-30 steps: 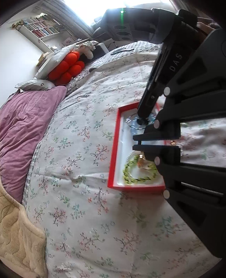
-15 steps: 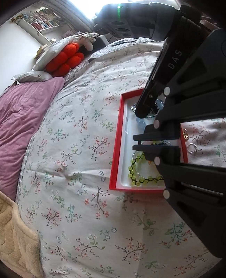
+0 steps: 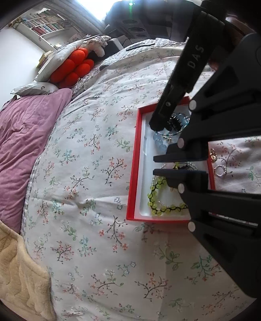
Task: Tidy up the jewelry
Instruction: 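Carry both earrings into the red box and lower them inside, then open both tools to release the earrings and withdraw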
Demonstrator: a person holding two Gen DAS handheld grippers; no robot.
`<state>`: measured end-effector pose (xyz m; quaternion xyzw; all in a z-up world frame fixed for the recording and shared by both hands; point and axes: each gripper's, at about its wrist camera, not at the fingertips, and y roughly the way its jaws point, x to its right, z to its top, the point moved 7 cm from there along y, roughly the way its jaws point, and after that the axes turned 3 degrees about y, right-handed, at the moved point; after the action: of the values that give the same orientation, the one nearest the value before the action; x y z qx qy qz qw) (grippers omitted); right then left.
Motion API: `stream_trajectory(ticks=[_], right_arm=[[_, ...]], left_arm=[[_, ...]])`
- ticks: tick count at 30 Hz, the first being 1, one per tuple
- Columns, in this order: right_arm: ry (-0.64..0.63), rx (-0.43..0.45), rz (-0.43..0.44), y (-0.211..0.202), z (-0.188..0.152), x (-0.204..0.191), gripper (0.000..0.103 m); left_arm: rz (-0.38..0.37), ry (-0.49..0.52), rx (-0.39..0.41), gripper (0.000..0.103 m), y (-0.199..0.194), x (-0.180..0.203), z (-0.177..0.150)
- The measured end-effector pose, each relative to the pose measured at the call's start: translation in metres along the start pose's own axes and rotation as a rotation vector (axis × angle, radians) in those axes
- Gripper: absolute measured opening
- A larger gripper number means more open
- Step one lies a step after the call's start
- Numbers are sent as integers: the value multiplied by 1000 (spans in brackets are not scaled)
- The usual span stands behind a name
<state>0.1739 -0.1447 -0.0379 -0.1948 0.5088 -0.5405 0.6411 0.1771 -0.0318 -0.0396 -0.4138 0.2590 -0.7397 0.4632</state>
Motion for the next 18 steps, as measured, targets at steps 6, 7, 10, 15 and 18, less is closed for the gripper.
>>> stream_trajectory(ticks=[6, 7, 10, 15, 18], right_arm=[[-28, 25, -17, -22, -1, 0, 43], [-39, 29, -25, -26, -3, 0, 44], [-60, 35, -42, -36, -6, 3, 51], [-104, 40, -84, -52, -18, 7, 70], [-135, 23, -118, -56, -28, 12, 74]], left_arm=[[11, 32, 16, 23, -17, 6, -2], [18, 41, 18, 28, -21, 7, -3], [35, 65, 23, 45, -31, 9, -8], [75, 102, 20, 64, -46, 7, -21], [109, 106, 2, 72, -52, 1, -31]])
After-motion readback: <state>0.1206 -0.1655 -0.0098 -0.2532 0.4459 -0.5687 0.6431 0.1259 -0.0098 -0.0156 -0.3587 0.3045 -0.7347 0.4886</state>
